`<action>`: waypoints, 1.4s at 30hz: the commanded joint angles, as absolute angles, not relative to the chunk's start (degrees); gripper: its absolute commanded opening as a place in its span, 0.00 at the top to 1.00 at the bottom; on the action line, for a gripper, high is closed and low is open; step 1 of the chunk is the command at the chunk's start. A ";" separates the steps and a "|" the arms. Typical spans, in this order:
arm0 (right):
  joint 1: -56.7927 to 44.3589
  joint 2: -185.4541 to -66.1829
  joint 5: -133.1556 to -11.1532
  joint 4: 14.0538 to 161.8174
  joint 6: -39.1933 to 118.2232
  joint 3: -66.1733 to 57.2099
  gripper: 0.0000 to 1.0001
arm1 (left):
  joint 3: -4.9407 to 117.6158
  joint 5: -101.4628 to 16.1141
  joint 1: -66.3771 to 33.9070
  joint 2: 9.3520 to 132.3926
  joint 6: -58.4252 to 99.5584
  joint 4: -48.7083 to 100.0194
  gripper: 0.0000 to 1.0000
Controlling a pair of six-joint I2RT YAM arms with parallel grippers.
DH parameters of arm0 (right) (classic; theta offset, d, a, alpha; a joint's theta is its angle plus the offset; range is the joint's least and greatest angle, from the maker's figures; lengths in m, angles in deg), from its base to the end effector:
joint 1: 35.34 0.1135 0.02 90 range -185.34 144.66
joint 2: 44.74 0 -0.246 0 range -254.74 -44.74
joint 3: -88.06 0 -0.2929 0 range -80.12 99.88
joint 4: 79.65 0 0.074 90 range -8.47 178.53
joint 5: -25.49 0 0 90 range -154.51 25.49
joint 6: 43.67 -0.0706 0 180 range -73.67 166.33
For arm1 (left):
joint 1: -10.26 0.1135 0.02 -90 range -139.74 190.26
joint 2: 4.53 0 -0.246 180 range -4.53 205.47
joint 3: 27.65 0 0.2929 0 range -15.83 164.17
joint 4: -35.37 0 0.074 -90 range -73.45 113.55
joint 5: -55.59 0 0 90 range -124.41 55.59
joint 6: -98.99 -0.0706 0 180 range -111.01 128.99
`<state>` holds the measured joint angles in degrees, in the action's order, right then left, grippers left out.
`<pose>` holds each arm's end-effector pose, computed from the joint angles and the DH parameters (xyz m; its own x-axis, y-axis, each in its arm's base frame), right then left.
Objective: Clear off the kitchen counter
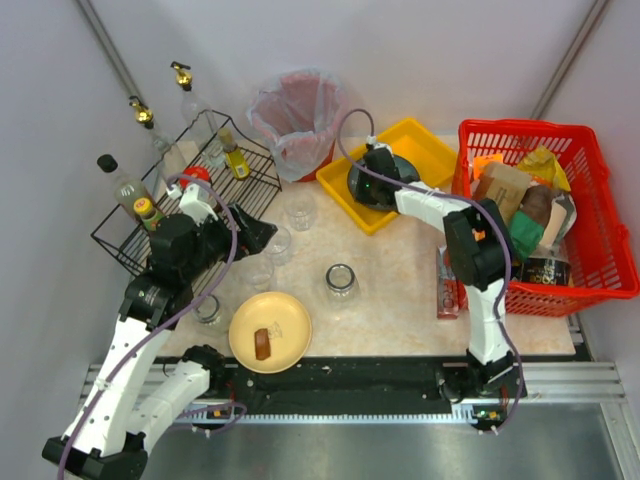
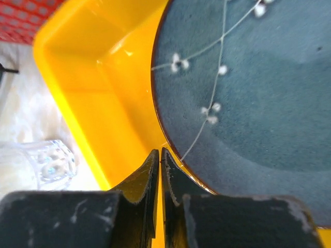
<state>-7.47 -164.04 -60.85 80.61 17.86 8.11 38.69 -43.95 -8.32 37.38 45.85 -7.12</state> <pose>0.4699 0.2434 0.1406 -0.6904 0.1730 -0.7024 -0.1064 0.9361 0.3352 0.2239 -0.0876 0.3544 -0.5132 -0.4516 -0.7299 0.1946 0.7670 -0.6114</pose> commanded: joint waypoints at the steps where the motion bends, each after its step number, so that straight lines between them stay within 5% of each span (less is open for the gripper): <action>1: -7.13 -167.78 -65.92 81.77 19.87 11.46 0.99 | 39.54 -43.47 -8.46 37.30 44.85 -6.16 0.08; 20: -10.73 -170.42 -53.00 82.11 11.97 11.11 1.00 | 38.57 -42.76 -8.46 36.34 45.20 -6.77 0.08; 33: -15.22 -172.27 -54.31 81.68 7.49 15.42 0.86 | 37.26 -44.60 -8.46 36.60 42.21 -8.96 0.05; 37: -15.13 -172.09 -55.20 81.15 6.08 15.77 0.76 | 36.38 -45.75 -8.46 37.48 42.03 -9.85 0.05; 42: -13.82 -168.15 -55.55 80.71 9.40 15.07 0.50 | 36.46 -45.40 -8.46 37.74 41.77 -10.02 0.05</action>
